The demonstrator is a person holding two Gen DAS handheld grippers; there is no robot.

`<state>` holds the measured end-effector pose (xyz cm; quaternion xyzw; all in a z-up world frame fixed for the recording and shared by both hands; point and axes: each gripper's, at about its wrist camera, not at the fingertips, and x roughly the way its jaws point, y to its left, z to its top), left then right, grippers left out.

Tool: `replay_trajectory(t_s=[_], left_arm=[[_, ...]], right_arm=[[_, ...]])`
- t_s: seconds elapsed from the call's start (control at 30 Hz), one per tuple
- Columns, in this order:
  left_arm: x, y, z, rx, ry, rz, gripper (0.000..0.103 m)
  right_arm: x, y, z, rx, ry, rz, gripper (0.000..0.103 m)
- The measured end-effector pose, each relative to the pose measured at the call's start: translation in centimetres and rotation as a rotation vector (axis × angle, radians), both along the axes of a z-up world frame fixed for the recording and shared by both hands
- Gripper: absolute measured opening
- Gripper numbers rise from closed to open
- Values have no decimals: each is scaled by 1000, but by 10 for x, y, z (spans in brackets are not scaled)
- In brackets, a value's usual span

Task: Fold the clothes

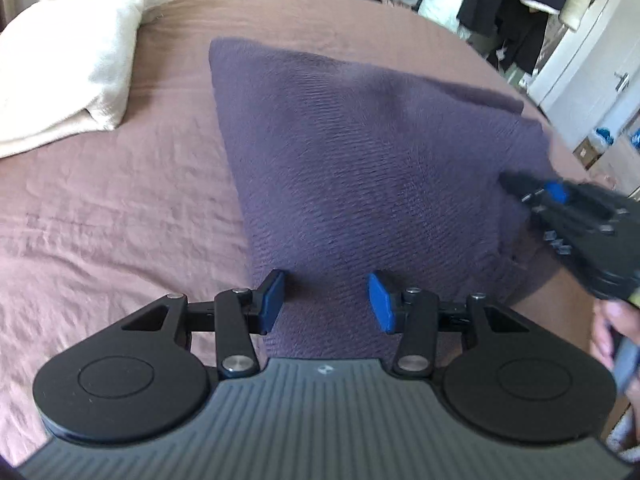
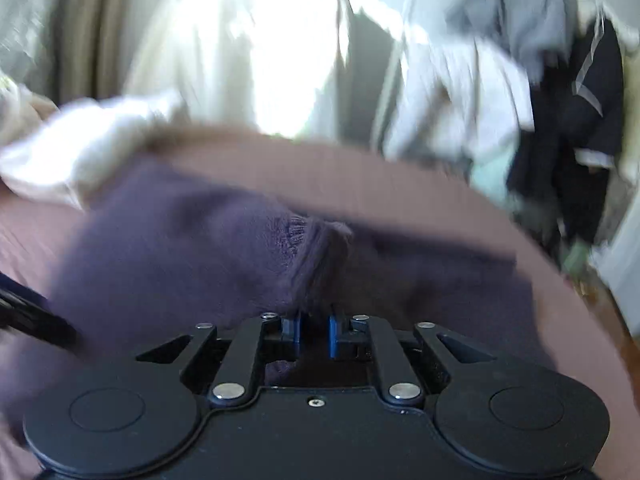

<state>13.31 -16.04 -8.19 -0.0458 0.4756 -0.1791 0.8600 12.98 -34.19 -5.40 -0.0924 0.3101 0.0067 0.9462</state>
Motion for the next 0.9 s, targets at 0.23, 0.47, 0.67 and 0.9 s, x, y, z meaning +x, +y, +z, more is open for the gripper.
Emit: replay_trajectory(t_s=[0.23, 0.47, 0.67, 0.9], left_arm=[[7, 0, -2, 21, 31, 8, 51], [13, -16, 7, 88, 22, 34, 52], [18, -21, 10, 101, 11, 45, 59], [13, 16, -4, -3, 31, 114, 68]], right_arm=[[9, -56, -1, 274, 92, -124, 22], [-6, -45, 31, 376, -3, -16, 56], [-12, -6, 17, 204, 13, 168, 64], [-14, -4, -32, 167, 114, 126, 64]])
